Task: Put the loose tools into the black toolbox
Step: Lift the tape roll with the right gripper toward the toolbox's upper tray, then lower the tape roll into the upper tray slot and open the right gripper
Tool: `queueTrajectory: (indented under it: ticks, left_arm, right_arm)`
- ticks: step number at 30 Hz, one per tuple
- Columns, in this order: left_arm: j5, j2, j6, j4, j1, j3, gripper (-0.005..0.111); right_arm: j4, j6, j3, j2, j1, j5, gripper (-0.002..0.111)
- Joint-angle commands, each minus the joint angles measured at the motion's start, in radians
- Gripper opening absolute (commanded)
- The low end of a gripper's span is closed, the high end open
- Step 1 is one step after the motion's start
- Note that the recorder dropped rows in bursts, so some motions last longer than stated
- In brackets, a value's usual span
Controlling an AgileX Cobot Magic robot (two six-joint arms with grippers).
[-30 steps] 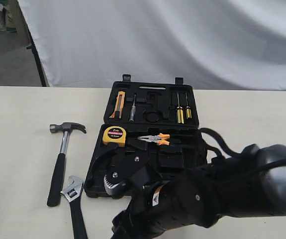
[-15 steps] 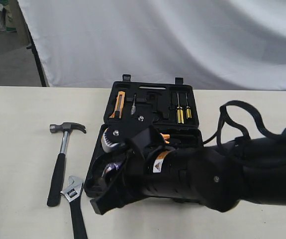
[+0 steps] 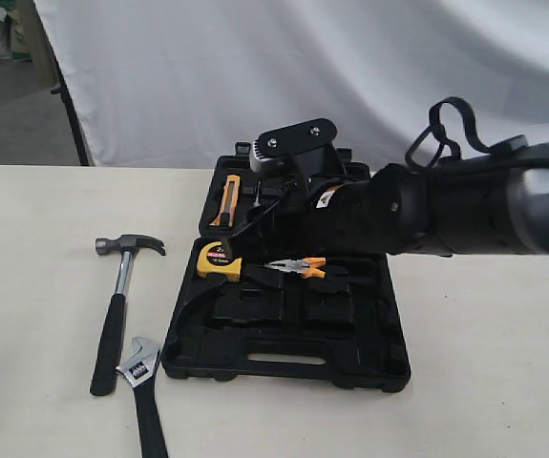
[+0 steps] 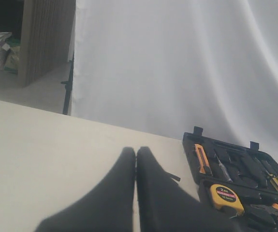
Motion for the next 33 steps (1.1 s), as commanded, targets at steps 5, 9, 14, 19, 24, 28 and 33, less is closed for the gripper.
queueTrajectory:
  ticks: [5,9,14,19,24,28,33]
  left_arm:
    - [-0.007,-0.003,-0.005,0.004,0.025,-0.003,0.001]
    - [-0.007,-0.003,-0.005,0.004,0.025,-0.003,0.001]
    - [-0.007,-0.003,-0.005,0.004,0.025,-0.003,0.001]
    - [-0.007,-0.003,-0.005,0.004,0.025,-0.003,0.001]
    - [-0.007,-0.003,-0.005,0.004,0.025,-0.003,0.001]
    - [-0.007,-0.003,-0.005,0.004,0.025,-0.003,0.001]
    - [-0.007,-0.003,-0.005,0.004,0.025,-0.003,0.001]
  right_arm:
    - [-0.004,-0.010,-0.192,0.197,-0.118,0.000,-0.001]
    - [-0.004,-0.010,-0.330,0.311,-0.159,0.009,-0.001]
    - [-0.006,-0.026,-0.510,0.463,-0.190,0.052,-0.001]
    - [-0.008,-0.026,-0.650,0.576,-0.209,0.161,-0.001]
    - [-0.008,-0.026,-0.690,0.623,-0.231,0.186,-0.001]
    - [-0.020,-0.024,-0.690,0.623,-0.242,0.240,-0.001]
    - [-0.028,-0.024,-0.688,0.623,-0.254,0.275,-0.001]
